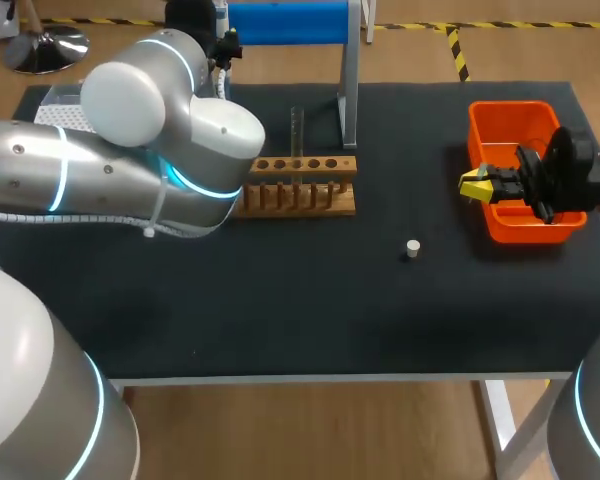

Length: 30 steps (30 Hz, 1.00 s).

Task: Invert the test tube, pick up the pipette, mount the tip to pipette, aspirate from beaker and dispense into the tube, eject the tip, return the pipette, and cap with the stopper.

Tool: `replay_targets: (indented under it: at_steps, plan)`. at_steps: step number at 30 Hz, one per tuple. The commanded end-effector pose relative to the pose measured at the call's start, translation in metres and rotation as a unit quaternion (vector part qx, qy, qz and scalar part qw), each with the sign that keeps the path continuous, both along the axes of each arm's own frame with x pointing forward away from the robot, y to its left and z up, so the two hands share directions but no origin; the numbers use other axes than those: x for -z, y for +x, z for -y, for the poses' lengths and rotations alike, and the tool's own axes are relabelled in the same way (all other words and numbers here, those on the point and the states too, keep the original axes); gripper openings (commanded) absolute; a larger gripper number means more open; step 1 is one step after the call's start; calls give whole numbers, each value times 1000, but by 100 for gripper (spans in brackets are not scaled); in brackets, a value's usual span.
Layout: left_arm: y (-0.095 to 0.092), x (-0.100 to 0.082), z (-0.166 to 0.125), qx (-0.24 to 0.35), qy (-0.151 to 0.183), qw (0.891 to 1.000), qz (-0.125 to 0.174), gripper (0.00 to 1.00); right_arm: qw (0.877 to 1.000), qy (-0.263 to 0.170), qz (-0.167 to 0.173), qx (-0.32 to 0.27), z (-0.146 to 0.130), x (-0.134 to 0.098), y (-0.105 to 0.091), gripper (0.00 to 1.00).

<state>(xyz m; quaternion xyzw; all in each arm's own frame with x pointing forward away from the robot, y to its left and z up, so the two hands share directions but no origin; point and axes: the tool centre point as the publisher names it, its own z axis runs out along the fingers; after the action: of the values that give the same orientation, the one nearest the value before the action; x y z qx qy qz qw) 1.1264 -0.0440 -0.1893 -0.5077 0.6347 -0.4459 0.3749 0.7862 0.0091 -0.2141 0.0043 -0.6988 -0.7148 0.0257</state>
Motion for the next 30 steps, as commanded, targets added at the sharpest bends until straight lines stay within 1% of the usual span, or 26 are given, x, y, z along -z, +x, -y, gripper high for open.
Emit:
replay_targets:
  at_steps: [1, 6, 12, 30]
  plan:
    - [11, 7, 1, 1, -1, 1000, 1, 58, 1000, -1, 0, 1, 0, 0, -1, 0]
    - [20, 12, 0, -1, -7, 1000, 0, 58, 1000, -1, 0, 1, 0, 0, -1, 0]
    - [28, 14, 1, 0, -9, 1000, 2, 50, 1000, -1, 0, 1, 0, 0, -1, 0]
    - [44, 20, 0, -4, -14, 1000, 2, 48, 1000, -1, 0, 1, 0, 0, -1, 0]
